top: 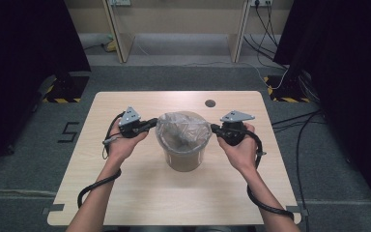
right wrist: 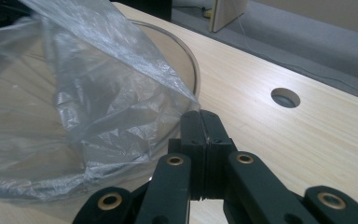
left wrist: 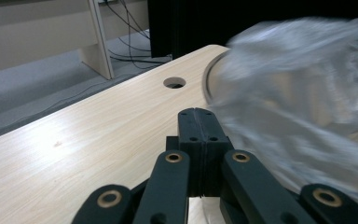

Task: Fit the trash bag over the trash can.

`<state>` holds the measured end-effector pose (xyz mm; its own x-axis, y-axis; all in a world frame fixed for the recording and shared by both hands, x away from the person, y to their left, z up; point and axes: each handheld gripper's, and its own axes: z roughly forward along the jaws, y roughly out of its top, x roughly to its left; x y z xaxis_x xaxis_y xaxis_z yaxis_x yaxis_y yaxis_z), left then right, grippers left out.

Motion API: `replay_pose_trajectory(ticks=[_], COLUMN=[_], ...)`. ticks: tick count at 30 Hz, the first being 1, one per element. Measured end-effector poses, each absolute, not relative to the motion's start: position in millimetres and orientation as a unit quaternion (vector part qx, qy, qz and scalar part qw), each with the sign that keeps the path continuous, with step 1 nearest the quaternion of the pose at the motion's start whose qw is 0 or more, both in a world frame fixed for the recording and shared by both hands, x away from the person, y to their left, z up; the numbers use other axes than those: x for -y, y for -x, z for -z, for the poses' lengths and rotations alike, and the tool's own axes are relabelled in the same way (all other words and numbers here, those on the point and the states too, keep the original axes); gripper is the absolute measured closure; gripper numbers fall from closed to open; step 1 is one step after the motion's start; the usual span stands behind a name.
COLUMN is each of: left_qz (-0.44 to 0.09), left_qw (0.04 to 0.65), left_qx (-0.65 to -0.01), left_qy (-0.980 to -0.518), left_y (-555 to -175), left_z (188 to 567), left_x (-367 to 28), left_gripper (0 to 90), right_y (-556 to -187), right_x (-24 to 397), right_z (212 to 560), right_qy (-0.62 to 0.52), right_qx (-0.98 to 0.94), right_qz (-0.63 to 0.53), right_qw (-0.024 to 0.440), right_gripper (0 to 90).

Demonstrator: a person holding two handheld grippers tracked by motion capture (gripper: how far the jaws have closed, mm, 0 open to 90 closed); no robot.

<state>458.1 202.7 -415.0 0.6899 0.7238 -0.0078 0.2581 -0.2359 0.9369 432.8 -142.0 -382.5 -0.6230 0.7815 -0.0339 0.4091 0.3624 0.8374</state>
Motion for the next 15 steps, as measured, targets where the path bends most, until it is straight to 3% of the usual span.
replay_pose_trajectory(ticks=[7,15], left_qz=[-0.225,-0.227], left_qw=[0.532,0.557], left_qx=[-0.333,-0.321], left_qy=[-0.745,-0.732], left_y=[-457,-431], left_z=[416,398], left_x=[-206,-228], left_gripper=[89.3,71.4], right_y=[-432,-430], right_x=[141,143], right_z=[384,380], right_qy=[-0.381,-0.383], right_qx=[-0.796,-0.796], right_qz=[-0.415,-0.409], right_qw=[0.220,0.227], right_gripper=[86.1,85.2])
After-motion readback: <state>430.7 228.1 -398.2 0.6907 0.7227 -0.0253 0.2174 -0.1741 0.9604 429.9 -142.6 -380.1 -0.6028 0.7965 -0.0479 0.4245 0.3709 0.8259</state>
